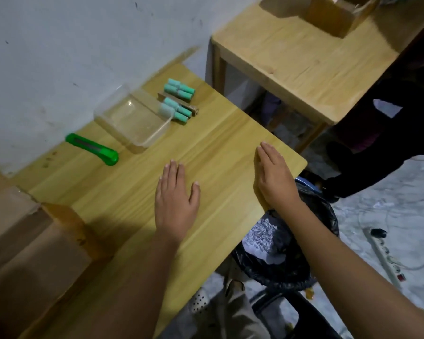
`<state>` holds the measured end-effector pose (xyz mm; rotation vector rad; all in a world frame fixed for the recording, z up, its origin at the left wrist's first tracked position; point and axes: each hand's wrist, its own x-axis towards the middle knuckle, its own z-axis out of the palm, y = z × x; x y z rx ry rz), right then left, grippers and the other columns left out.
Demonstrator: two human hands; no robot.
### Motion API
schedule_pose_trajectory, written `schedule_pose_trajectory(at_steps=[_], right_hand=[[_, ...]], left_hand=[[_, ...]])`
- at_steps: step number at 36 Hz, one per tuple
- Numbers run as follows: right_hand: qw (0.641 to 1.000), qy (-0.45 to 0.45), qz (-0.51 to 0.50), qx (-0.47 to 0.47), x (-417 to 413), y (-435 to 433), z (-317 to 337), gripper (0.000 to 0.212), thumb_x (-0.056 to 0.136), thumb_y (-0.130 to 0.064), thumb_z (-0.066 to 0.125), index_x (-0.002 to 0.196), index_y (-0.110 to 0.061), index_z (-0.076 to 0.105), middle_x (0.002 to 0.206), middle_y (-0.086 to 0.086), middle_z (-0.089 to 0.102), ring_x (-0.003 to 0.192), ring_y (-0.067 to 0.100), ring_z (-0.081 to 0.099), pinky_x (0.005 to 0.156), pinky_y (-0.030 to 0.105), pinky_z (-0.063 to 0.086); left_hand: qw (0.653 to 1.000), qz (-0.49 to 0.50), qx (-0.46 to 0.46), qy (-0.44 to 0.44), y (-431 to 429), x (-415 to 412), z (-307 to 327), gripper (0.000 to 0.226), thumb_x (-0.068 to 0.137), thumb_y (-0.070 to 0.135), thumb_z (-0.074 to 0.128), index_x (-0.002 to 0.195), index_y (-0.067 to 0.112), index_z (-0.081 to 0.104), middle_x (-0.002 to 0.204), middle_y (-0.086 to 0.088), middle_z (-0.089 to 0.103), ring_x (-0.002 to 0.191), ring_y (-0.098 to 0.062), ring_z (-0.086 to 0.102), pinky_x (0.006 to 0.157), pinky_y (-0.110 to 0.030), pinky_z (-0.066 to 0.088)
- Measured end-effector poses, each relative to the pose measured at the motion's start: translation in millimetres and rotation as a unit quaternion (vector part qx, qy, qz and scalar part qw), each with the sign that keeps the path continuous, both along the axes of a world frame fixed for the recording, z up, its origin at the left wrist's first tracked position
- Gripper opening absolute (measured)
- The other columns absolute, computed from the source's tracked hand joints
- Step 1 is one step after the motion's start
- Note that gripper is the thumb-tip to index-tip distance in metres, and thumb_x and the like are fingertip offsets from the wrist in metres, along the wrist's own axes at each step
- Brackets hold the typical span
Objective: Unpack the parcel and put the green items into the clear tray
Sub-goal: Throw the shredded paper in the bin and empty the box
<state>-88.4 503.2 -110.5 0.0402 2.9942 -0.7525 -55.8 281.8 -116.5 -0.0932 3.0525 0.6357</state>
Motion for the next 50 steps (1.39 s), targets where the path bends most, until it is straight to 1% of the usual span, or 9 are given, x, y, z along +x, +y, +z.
schedule_pose_trajectory(at_steps=[9,14,18,22,27,36,42,45,50], right_hand=[[0.976,-0.032,-0.199,-0.086,78.6,43.9,-1.9,0.054,0.094,0.005,0.031,0.146,-0.006,0.02,0.159,0.008,0.006,0.147,0.021,0.003,0.117,0.033,0.015],[0.958,-0.08,-0.255,-0.104,97.0,49.6,-5.3,0.068,0.084,0.017,0.035,0.146,-0.007,0.021,0.157,0.013,0.015,0.144,0.029,0.018,0.106,0.037,0.031],[0.955,-0.06,-0.282,-0.068,97.6,48.5,-11.6,0.063,0.082,0.018,0.038,0.14,-0.006,0.037,0.128,0.029,0.052,0.103,0.043,0.055,0.076,0.042,0.047],[0.954,-0.016,-0.291,-0.067,101.5,47.4,-12.4,0.061,0.078,0.02,0.038,0.132,-0.007,0.048,0.104,0.029,0.061,0.067,0.032,0.053,0.063,0.04,0.047],[0.951,0.046,-0.285,-0.112,103.4,44.3,-2.4,0.027,0.085,0.006,0.052,0.11,0.0,0.059,0.105,0.023,0.064,0.096,0.033,0.062,0.086,0.042,0.052],[0.976,0.089,-0.154,-0.126,64.8,-11.0,64.2,0.017,0.086,-0.011,0.063,0.098,-0.002,0.07,0.091,0.014,0.072,0.082,0.023,0.068,0.078,0.029,0.054],[0.978,0.107,-0.03,-0.179,28.9,-115.4,104.7,0.02,0.09,-0.013,0.056,0.102,-0.004,0.069,0.093,0.011,0.072,0.085,0.018,0.066,0.077,0.022,0.048],[0.973,0.077,0.041,-0.213,25.2,-174.1,109.2,0.021,0.09,-0.013,0.053,0.103,-0.005,0.068,0.097,0.011,0.071,0.089,0.02,0.066,0.082,0.03,0.052],[0.961,-0.006,0.162,-0.222,43.8,-261.9,99.2,0.025,0.092,-0.016,0.052,0.108,-0.002,0.066,0.105,0.016,0.068,0.097,0.025,0.063,0.089,0.033,0.049]], left_hand=[[1.0,-0.006,-0.005,0.019,0.7,2.6,-1.1,0.056,0.095,0.037,0.039,0.143,0.01,0.028,0.154,-0.008,0.022,0.144,-0.02,0.015,0.118,-0.036,0.012],[1.0,-0.004,-0.012,0.02,0.1,3.6,-3.6,0.056,0.096,0.036,0.036,0.143,0.008,0.027,0.154,-0.01,0.022,0.144,-0.022,0.014,0.118,-0.038,0.013],[1.0,-0.005,-0.014,0.021,-0.6,4.2,-4.2,0.055,0.096,0.035,0.034,0.143,0.008,0.027,0.155,-0.01,0.021,0.144,-0.022,0.014,0.118,-0.038,0.012],[1.0,-0.008,-0.006,0.021,-1.6,4.2,-4.2,0.055,0.096,0.034,0.036,0.143,0.006,0.027,0.155,-0.011,0.021,0.144,-0.023,0.014,0.118,-0.039,0.013],[1.0,-0.007,0.007,0.011,-1.5,6.9,2.1,0.055,0.097,0.033,0.034,0.144,0.006,0.025,0.155,-0.01,0.019,0.144,-0.022,0.013,0.118,-0.037,0.012],[0.995,0.008,0.078,-0.069,-23.9,3.1,54.3,0.049,0.097,0.028,0.035,0.14,0.005,0.031,0.152,-0.011,0.028,0.139,-0.023,0.028,0.113,-0.034,0.026],[0.981,0.118,0.135,0.08,-78.4,21.4,122.9,0.041,0.097,0.022,0.038,0.135,0.007,0.042,0.144,-0.008,0.042,0.133,-0.021,0.038,0.107,-0.029,0.029],[0.955,0.191,0.146,0.176,-122.7,42.2,137.3,0.036,0.095,0.019,0.042,0.129,0.008,0.048,0.135,-0.01,0.05,0.127,-0.023,0.043,0.103,-0.026,0.031],[0.884,0.381,0.142,0.228,-205.6,102.6,124.7,0.042,0.095,0.027,0.04,0.133,0.01,0.043,0.137,-0.012,0.045,0.127,-0.027,0.044,0.107,-0.044,0.038]])
